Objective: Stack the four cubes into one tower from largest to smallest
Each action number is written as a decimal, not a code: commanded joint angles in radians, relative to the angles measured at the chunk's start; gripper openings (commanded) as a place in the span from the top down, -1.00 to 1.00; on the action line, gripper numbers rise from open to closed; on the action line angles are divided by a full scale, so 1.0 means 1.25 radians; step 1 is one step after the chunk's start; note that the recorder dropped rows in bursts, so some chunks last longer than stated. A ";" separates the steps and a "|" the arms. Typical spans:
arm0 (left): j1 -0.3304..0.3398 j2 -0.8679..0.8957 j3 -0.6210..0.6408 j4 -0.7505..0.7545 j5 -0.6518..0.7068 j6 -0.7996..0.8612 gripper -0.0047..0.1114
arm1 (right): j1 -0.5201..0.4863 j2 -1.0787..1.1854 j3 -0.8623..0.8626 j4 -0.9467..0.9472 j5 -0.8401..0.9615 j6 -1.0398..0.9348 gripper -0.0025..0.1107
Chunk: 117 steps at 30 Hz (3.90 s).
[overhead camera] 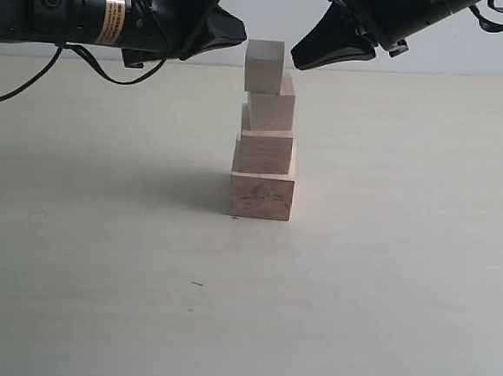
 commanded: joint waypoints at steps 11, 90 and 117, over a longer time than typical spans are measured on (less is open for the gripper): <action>-0.065 -0.006 -0.004 0.039 0.043 -0.004 0.92 | 0.001 -0.008 0.000 -0.002 0.002 -0.023 0.96; -0.046 -0.050 0.062 0.059 0.043 -0.004 0.92 | 0.001 -0.008 0.000 0.020 -0.015 -0.038 0.96; -0.046 -0.050 0.062 0.059 0.044 -0.004 0.92 | -0.001 -0.036 0.000 -0.260 -0.328 0.230 0.96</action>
